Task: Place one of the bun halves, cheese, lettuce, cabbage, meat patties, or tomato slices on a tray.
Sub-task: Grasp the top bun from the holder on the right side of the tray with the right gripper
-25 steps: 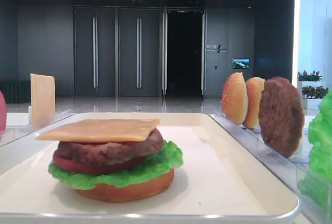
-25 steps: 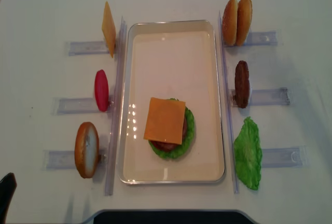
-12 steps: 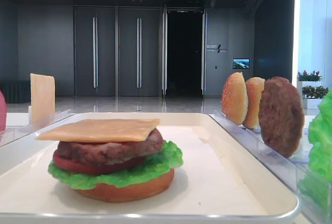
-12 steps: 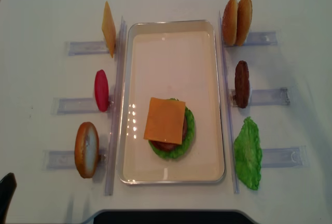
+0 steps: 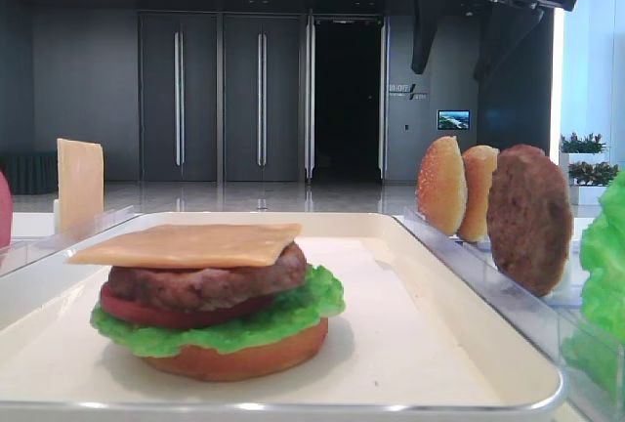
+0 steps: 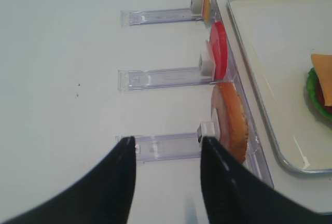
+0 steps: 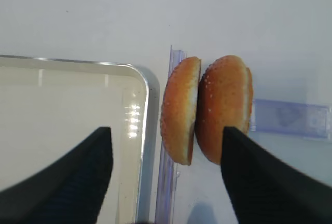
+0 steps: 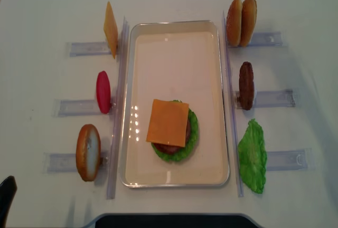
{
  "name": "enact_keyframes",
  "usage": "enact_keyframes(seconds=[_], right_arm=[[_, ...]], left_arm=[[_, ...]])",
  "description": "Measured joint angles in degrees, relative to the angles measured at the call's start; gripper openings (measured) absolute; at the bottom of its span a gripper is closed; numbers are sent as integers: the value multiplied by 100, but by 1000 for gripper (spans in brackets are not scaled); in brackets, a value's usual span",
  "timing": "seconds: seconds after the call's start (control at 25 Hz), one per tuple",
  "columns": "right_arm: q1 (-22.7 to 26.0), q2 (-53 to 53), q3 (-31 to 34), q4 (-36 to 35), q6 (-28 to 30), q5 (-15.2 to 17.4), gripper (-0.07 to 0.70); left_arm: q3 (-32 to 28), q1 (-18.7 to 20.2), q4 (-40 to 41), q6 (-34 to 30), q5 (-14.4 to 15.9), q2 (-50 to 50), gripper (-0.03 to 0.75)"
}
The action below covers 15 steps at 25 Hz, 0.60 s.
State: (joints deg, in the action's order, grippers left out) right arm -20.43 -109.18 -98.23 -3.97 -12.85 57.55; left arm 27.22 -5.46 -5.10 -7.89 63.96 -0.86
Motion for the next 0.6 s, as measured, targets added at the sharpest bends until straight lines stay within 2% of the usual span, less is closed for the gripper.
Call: enact_keyframes(seconds=[0.6], right_arm=[[10, -433, -1, -184, 170, -99, 462]], left_arm=[[0, 0, 4, 0, -2, 0, 318]])
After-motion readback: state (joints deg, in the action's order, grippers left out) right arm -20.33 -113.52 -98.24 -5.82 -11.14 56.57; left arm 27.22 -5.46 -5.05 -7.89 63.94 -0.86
